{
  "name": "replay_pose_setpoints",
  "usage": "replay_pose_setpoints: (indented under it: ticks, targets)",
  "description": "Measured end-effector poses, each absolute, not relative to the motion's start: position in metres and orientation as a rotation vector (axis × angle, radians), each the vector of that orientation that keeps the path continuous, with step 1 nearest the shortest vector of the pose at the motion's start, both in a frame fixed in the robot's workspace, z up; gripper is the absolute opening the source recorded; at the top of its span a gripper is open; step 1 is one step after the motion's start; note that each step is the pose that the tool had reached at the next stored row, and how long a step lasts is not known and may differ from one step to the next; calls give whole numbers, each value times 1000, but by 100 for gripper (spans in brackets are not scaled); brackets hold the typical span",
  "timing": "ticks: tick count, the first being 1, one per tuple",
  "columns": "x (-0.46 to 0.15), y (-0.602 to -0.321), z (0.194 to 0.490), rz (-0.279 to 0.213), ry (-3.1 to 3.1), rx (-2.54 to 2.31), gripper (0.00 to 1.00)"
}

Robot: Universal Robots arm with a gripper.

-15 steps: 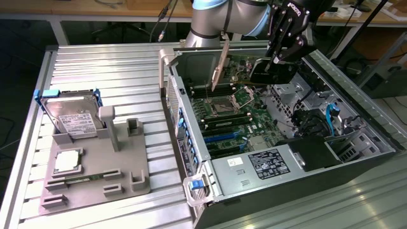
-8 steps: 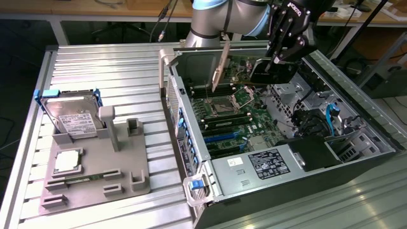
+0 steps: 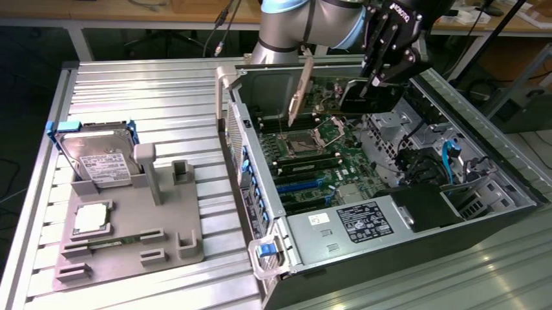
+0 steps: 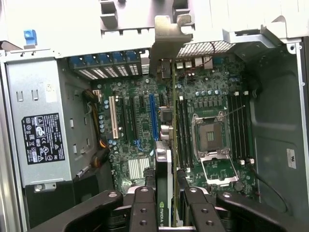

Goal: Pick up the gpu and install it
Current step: 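Insert the gpu into the slot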

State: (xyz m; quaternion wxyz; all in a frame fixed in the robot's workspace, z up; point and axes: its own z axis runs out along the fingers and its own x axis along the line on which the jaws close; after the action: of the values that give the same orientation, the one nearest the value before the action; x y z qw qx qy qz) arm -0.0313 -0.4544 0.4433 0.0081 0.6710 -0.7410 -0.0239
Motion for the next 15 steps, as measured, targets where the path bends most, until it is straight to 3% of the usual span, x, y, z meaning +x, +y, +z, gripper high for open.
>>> replay_pose_setpoints:
  ticks: [15]
  targets:
    - [-31, -454, 443, -73, -2191, 2224, 27]
